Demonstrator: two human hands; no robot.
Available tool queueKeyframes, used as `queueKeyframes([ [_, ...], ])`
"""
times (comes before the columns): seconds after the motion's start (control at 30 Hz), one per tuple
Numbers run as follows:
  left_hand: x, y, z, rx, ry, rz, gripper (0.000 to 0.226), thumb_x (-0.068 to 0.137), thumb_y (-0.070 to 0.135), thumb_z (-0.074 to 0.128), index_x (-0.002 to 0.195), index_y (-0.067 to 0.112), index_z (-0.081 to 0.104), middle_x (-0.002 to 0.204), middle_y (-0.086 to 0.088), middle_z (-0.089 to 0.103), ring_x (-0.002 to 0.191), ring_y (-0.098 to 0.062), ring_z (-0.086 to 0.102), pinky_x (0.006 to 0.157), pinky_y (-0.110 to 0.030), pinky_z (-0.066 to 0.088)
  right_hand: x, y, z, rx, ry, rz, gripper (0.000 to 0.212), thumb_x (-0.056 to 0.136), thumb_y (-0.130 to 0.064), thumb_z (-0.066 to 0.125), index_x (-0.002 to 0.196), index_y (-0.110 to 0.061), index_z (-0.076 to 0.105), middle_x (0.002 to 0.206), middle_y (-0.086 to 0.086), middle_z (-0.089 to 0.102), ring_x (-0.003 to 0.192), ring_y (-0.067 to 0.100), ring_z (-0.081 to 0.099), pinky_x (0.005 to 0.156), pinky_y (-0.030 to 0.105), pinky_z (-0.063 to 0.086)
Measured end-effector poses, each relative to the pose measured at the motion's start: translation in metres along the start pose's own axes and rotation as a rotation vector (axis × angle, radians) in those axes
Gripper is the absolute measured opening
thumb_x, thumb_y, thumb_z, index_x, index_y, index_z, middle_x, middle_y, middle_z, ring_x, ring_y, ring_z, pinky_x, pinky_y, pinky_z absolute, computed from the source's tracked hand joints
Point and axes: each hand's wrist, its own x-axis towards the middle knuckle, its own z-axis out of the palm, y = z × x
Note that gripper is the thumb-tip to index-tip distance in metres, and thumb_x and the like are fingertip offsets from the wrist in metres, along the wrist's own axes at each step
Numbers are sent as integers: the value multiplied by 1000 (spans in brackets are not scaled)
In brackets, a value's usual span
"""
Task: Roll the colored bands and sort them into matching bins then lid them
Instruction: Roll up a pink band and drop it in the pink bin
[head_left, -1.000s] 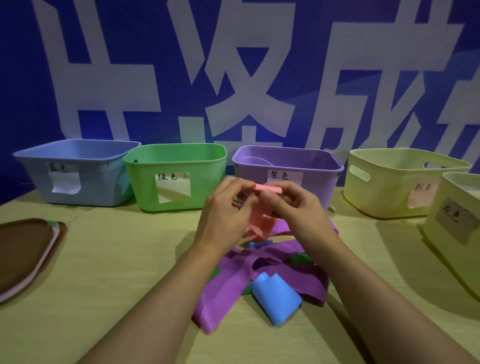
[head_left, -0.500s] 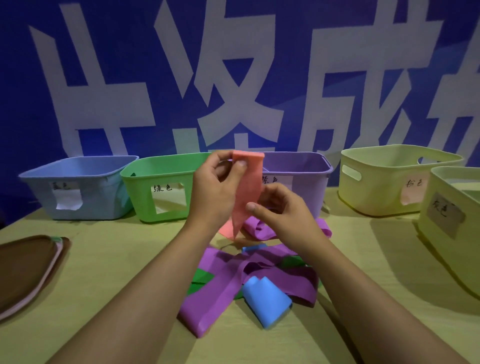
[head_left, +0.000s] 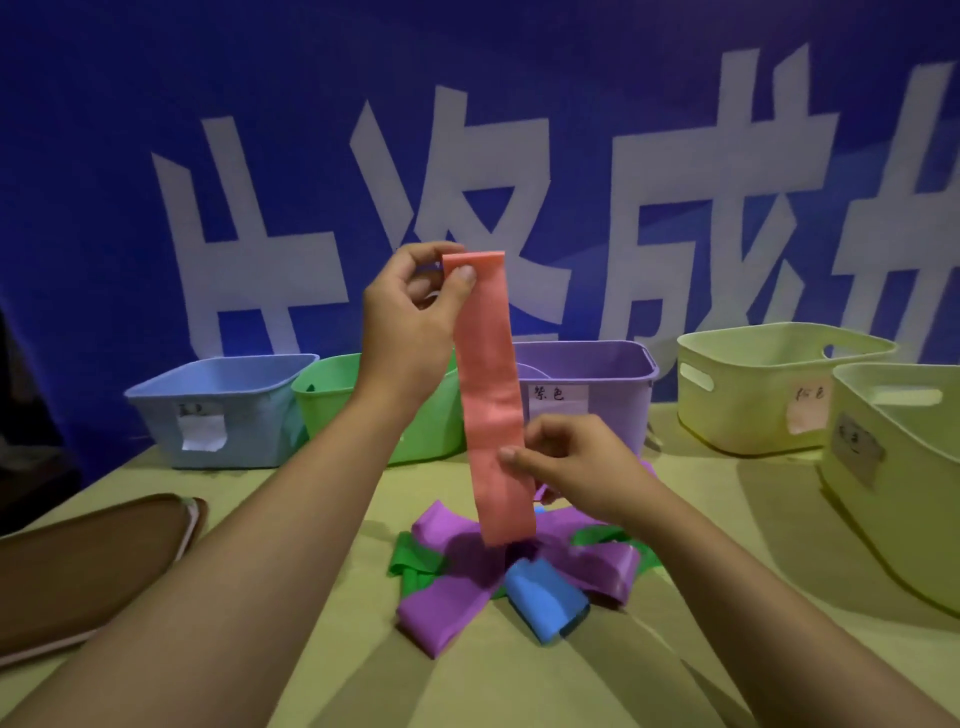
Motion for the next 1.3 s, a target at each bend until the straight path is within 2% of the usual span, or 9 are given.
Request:
queueKeyframes([
  [0.17,-13,5,-7,-4,-45,-33,8,98,20,70,99,28,67,99,-3,76,94,-19,75,82,-49,62,-36,-19,0,160,-167,144,24,90,-19,77,82,-3,62,61,6,59,55,14,56,51,23,49],
  [0.27,-28,-9,-8,8,-80,-83,10,97,19,71,95,28,68,98,-3,74,95,-22,73,86,-56,60,-50,-12,5,149,-193,231,28,91,-22,77,88,3,64,61,8,62,54,18,58,49,24,51],
  [0.43,-50,-37,-12,7,-100,-148,11,95,15,72,93,26,70,95,-3,75,93,-23,73,88,-57,59,-56,6,11,-196,-145,222,28,90,-33,78,76,-11,68,57,-9,60,50,7,51,49,19,42],
  [0.53,-58,-50,-12,-21,-111,-185,10,95,13,72,96,23,71,94,-5,76,90,-20,73,88,-56,59,-47,13,9,-389,-88,171,25,85,-40,81,80,-17,74,70,-10,71,56,-2,54,58,17,45],
  [0.63,-62,-61,-11,-43,-129,-205,11,95,12,72,95,23,71,91,-3,76,88,-16,72,90,-54,60,-39,14,4,-270,-21,184,28,78,-40,88,91,-19,76,86,-2,76,66,-1,61,68,19,52],
  [0.7,-63,-68,-9,-50,-132,-207,13,94,11,73,94,24,71,91,1,76,90,-14,72,92,-50,60,-31,15,3,-200,58,171,33,77,-42,87,99,-22,75,89,-5,75,68,-1,64,67,22,55],
  [0.9,-67,-88,-2,-90,-127,-217,17,92,6,74,97,22,72,90,5,76,91,-11,72,94,-44,60,-4,11,9,69,231,19,33,91,-39,71,116,-17,71,103,-5,77,95,5,72,77,18,54],
  [1.13,-75,-120,3,-131,-106,-276,16,90,4,75,102,15,72,98,-6,78,97,-19,74,95,-46,59,20,21,25,194,331,-52,15,97,-33,66,98,-21,76,92,-3,78,88,13,74,74,27,60],
  [1.3,-76,-134,2,-169,-105,-310,24,89,0,75,102,19,71,100,-7,77,98,-22,75,94,-44,60,26,39,33,209,389,-53,13,94,-32,70,89,-22,77,80,-4,77,76,6,71,74,27,57],
])
